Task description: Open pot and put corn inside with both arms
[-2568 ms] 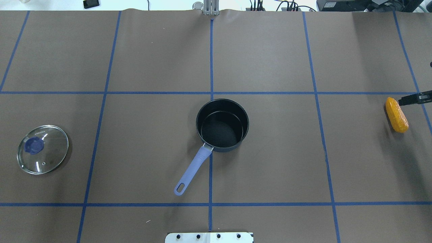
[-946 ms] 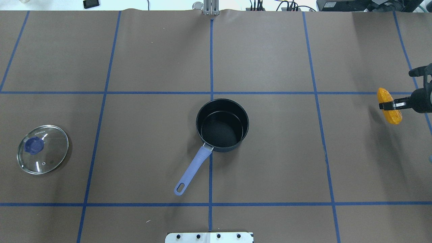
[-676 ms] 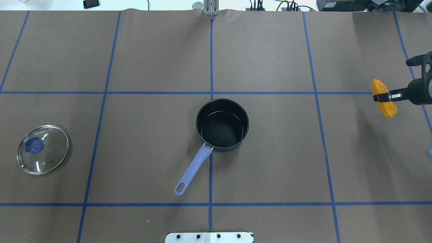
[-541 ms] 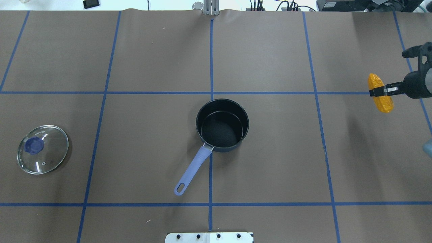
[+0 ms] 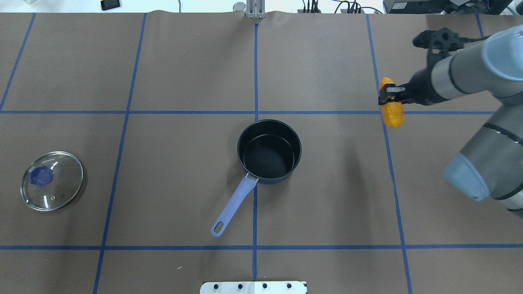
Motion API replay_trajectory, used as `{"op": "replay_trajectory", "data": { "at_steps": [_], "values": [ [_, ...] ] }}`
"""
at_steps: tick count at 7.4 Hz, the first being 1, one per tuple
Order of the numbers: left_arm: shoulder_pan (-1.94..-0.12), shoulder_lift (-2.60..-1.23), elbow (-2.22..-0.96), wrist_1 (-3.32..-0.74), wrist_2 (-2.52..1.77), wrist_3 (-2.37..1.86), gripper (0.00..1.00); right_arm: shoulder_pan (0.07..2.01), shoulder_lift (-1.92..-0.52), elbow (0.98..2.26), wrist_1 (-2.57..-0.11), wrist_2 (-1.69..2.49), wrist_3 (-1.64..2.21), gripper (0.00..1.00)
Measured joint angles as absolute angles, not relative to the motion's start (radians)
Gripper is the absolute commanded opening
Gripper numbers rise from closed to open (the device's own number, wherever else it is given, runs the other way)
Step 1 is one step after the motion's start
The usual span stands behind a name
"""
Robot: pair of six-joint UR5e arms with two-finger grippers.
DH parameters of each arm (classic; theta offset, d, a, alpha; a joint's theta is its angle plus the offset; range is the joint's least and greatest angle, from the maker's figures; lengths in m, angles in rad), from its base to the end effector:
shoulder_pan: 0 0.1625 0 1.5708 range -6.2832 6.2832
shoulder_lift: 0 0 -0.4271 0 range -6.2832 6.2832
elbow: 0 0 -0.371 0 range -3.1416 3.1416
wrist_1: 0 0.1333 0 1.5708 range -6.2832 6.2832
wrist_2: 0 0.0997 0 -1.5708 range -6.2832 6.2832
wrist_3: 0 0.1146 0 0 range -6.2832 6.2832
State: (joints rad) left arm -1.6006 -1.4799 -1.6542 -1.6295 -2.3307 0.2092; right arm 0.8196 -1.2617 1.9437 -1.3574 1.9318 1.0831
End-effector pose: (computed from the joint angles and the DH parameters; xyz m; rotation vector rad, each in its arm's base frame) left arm -0.0673 -0.4342 0.6685 0.1392 0.7497 0.1901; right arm -0.3171 -0.4755 0.3247 0.2712 -0.9073 0.1452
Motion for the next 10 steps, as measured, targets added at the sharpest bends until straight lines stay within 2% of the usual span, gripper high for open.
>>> {"op": "replay_trajectory", "data": {
  "at_steps": [2,4,7,8,10],
  "values": [
    [-1.6,-1.48,-1.651,-1.63,-2.33,0.209,0.99,0.649,-1.05,1.923,-1.575,1.779,1.246,0.0],
    [-1.6,-1.48,-1.65,-1.63,-2.33,0.209,0.99,0.527,-0.911,1.815,-1.628,1.671,1.382,0.0],
    [-1.6,-1.478,-1.649,-1.629,-2.33,0.209,0.99,0.444,-0.846,1.701,-1.613,1.601,1.441,0.0],
    [-1.6,-1.474,-1.65,-1.631,-2.33,0.21,0.99,0.437,-0.845,1.674,-1.591,1.597,1.44,0.02],
    [-1.6,-1.472,-1.65,-1.632,-2.33,0.209,0.99,0.425,-0.85,1.621,-1.524,1.593,1.436,0.2]
  ]
}}
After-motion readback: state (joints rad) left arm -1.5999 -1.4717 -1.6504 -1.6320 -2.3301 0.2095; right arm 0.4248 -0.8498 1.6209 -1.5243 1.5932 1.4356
